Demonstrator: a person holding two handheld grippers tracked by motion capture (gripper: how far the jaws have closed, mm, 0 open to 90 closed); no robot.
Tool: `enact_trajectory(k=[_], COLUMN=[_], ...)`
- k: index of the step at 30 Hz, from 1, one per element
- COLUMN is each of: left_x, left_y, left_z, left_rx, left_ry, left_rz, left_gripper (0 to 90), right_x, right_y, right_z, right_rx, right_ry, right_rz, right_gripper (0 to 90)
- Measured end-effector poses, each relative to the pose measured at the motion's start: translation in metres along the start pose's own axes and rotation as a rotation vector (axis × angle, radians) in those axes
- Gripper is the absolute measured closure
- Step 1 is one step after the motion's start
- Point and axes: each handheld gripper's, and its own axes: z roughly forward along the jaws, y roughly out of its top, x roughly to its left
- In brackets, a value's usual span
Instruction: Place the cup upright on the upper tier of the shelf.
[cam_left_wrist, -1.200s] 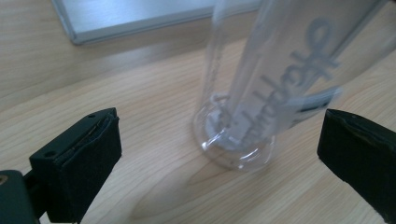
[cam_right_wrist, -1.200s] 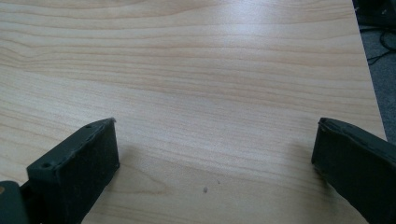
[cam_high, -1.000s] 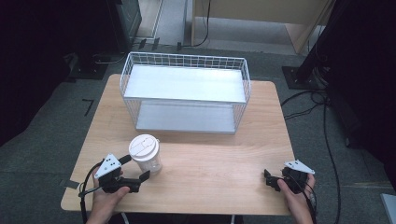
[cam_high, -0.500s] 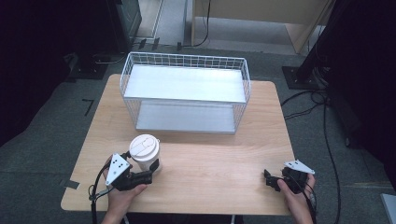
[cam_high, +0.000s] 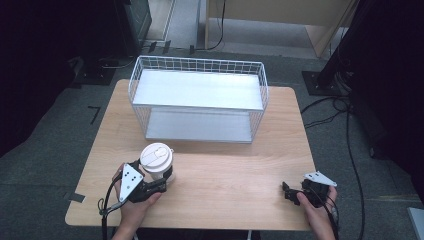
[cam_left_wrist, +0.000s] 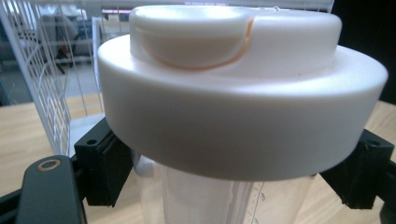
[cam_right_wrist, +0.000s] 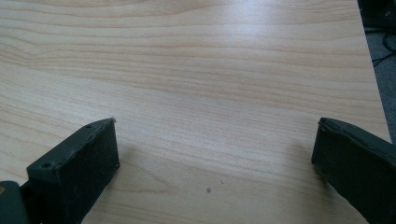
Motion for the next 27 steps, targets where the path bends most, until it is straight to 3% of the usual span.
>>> enact_trajectory(k=[5,7,10,11,12,20,27], left_x=[-0.003,-0.005,-0.006,-0.008,-0.008,-0.007,-0.010], left_y=[0.020,0.035,0.044,0.055,0.055,0.099,0.120], left_z=[0.002,0.003,0.005,0.008,0.008,0.023,0.034], left_rx=[-0.062,-0.117,-0.138,-0.162,-0.162,-0.239,-0.269], left_ry=[-0.004,-0.001,0.000,0.006,0.006,0.041,0.053], left_rz=[0.003,-0.005,-0.005,0.001,0.001,0.023,0.030], left_gripper=[15.6,15.7,15.7,15.7,15.7,15.8,15.8], right_x=[0.001,0.002,0.002,0.002,0.002,0.002,0.002], right_y=[0.000,0.000,0.000,0.000,0.000,0.000,0.000], right_z=[0.000,0.000,0.000,0.000,0.000,0.000,0.000], right_rx=[0.002,0.002,0.002,0.002,0.002,0.004,0.004], right_ry=[0.008,0.009,0.009,0.009,0.009,0.016,0.018], right_rz=[-0.010,-0.013,-0.012,-0.012,-0.012,-0.015,-0.017], right_gripper=[0.5,0.5,0.5,0.5,0.5,0.5,0.5])
